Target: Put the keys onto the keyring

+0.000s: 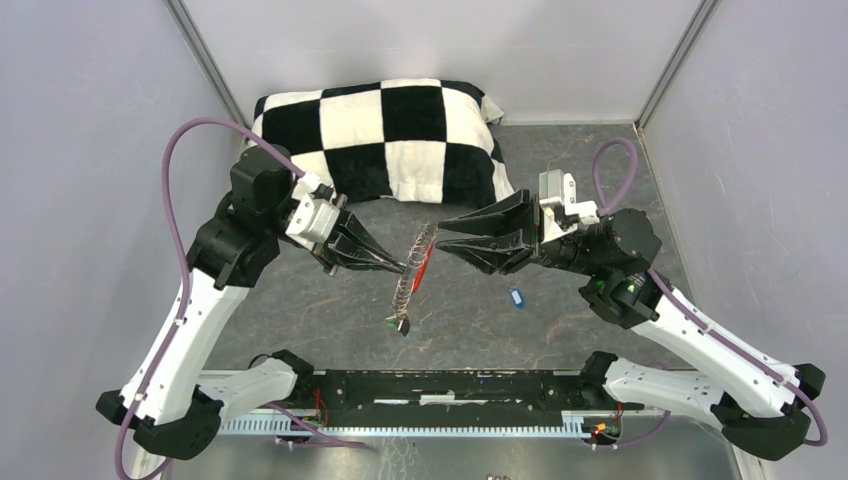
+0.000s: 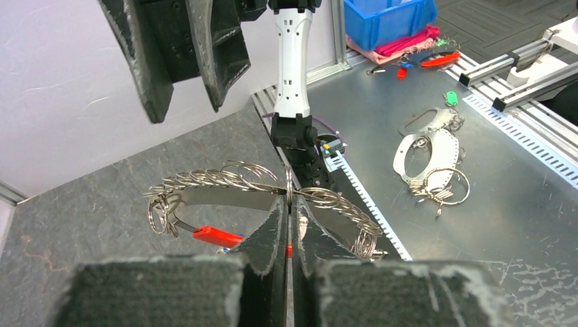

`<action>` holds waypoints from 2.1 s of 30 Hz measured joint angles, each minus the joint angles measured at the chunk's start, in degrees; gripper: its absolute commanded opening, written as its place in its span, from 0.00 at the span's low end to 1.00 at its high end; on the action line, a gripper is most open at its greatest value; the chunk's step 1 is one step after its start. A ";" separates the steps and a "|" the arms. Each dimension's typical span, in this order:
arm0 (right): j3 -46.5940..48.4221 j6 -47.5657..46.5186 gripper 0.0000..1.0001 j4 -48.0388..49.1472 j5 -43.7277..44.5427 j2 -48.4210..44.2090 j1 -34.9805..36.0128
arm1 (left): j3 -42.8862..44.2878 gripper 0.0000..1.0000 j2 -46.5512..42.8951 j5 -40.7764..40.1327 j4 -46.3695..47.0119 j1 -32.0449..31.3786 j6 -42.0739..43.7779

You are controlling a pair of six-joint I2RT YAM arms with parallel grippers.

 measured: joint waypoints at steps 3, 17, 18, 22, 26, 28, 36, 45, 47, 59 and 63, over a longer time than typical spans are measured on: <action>-0.17 0.24 0.36 1.55 -1.84 -0.09 0.00 | 0.00 0.02 0.66 0.02 0.00 0.00 0.00; -3.34 -3.50 0.29 3.76 -6.91 0.57 1.51 | -7.76 0.02 -1.73 -4.87 9.42 -0.24 -3.15; -3.43 -4.11 0.28 3.37 -6.62 0.92 1.86 | -8.81 0.02 -2.14 -5.35 11.06 -0.26 -4.33; -4.07 -6.23 0.26 2.27 -4.68 2.05 3.30 | -11.19 0.02 -3.17 -7.41 16.04 -0.26 -8.68; -4.22 -7.91 0.26 1.66 -2.62 3.21 4.35 | -12.09 0.02 -3.98 -8.66 18.58 -0.22 -11.56; -4.22 -8.44 0.25 1.16 -1.75 3.56 4.85 | -12.26 0.02 -4.31 -9.01 19.65 -0.26 -12.57; -4.22 -10.10 0.08 1.18 0.90 3.96 5.68 | -12.70 0.02 -4.98 -9.20 20.46 -0.24 -14.21; -3.21 -13.33 0.01 -5.79 4.59 4.72 6.05 | -13.49 0.66 -6.21 -12.26 14.80 -0.26 -10.03; -2.12 -14.69 0.01 -9.70 6.10 5.57 6.05 | -12.68 0.66 -6.12 -14.91 8.76 -0.26 -5.62; 5.60 -19.50 0.01 -27.17 9.66 10.29 6.05 | -11.58 0.44 -3.78 -23.78 -8.00 -0.26 7.65; 7.19 -20.02 0.01 -29.86 9.42 11.74 6.05 | -11.58 0.42 -3.69 -24.92 -8.83 -0.26 9.64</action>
